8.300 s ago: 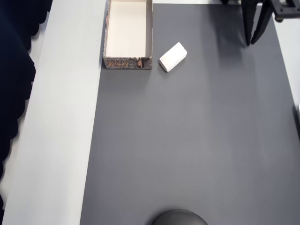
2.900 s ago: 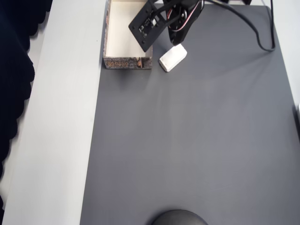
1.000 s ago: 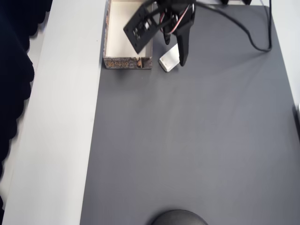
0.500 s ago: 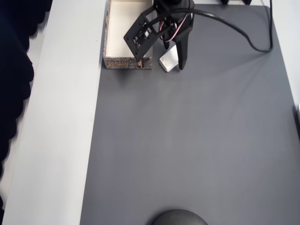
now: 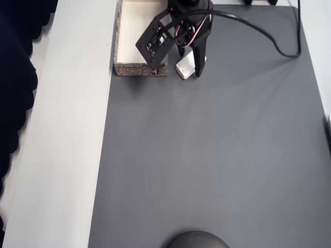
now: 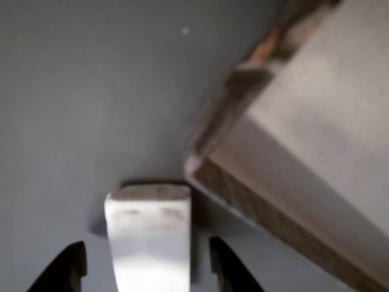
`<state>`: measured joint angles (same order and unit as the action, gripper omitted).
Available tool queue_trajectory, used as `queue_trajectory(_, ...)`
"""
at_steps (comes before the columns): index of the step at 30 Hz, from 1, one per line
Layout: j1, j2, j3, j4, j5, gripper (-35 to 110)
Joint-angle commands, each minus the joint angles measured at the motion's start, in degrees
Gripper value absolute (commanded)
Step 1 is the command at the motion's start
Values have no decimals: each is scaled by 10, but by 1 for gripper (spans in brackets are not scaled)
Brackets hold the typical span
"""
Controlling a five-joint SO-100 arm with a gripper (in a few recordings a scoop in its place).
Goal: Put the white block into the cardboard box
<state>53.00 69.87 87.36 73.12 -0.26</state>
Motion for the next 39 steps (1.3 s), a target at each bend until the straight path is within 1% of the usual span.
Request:
queue_trajectory(1, -5, 3, -41, -9, 16, 27)
queue_trajectory(17, -11, 4, -42, -10, 30, 27)
queue_trajectory(24, -14, 4, -42, -10, 38, 23)
queue_trajectory(39, -21, 9, -36, 1, 26, 22)
